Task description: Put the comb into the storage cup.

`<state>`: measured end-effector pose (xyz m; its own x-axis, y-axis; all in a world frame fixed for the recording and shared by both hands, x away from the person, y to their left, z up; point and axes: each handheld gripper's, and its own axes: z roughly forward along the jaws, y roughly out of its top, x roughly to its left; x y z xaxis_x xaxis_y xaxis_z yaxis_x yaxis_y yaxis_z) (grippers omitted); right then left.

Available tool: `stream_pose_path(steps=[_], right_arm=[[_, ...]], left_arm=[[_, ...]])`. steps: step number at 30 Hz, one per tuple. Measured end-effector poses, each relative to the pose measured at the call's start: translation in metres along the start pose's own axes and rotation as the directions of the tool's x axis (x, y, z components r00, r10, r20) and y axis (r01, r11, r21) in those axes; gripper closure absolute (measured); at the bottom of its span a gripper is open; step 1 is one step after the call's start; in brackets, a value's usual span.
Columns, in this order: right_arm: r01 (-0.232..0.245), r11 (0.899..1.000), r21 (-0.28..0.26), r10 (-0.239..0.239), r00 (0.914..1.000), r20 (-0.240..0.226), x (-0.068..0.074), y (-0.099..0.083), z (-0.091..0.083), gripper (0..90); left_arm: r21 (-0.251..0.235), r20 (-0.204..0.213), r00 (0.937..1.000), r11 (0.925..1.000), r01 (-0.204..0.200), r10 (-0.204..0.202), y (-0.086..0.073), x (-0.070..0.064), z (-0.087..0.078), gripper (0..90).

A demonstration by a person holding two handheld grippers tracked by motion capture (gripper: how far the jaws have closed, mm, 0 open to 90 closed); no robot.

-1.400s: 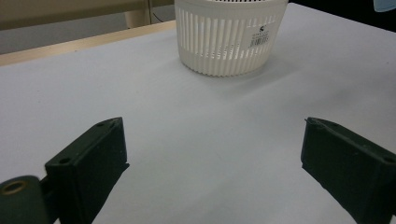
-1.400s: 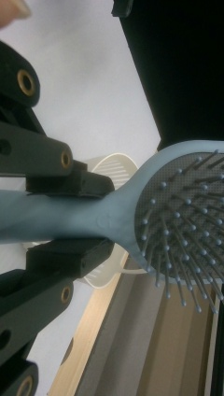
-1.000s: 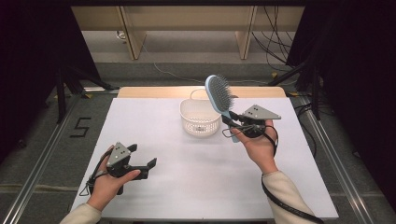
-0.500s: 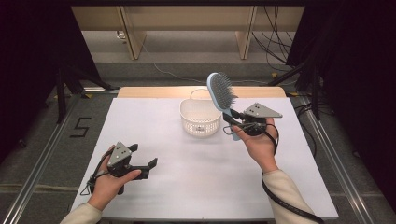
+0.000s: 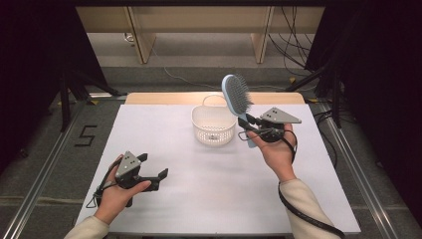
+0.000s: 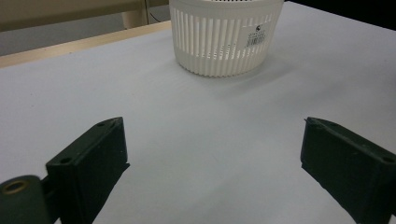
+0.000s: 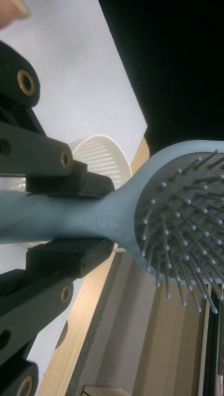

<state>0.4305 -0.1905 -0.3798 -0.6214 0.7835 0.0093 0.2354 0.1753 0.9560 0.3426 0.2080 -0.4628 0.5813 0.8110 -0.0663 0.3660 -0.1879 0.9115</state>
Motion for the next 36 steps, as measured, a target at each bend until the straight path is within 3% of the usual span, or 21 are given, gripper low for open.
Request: stream_pose_path(steps=[36], right_arm=[[-0.04,0.999,-0.015,0.04,0.9992,-0.005,-0.002,0.009,0.016,70.4]], left_arm=[[-0.004,-0.001,1.0,1.0,0.002,-0.002,0.001,0.0,0.0,6.8]])
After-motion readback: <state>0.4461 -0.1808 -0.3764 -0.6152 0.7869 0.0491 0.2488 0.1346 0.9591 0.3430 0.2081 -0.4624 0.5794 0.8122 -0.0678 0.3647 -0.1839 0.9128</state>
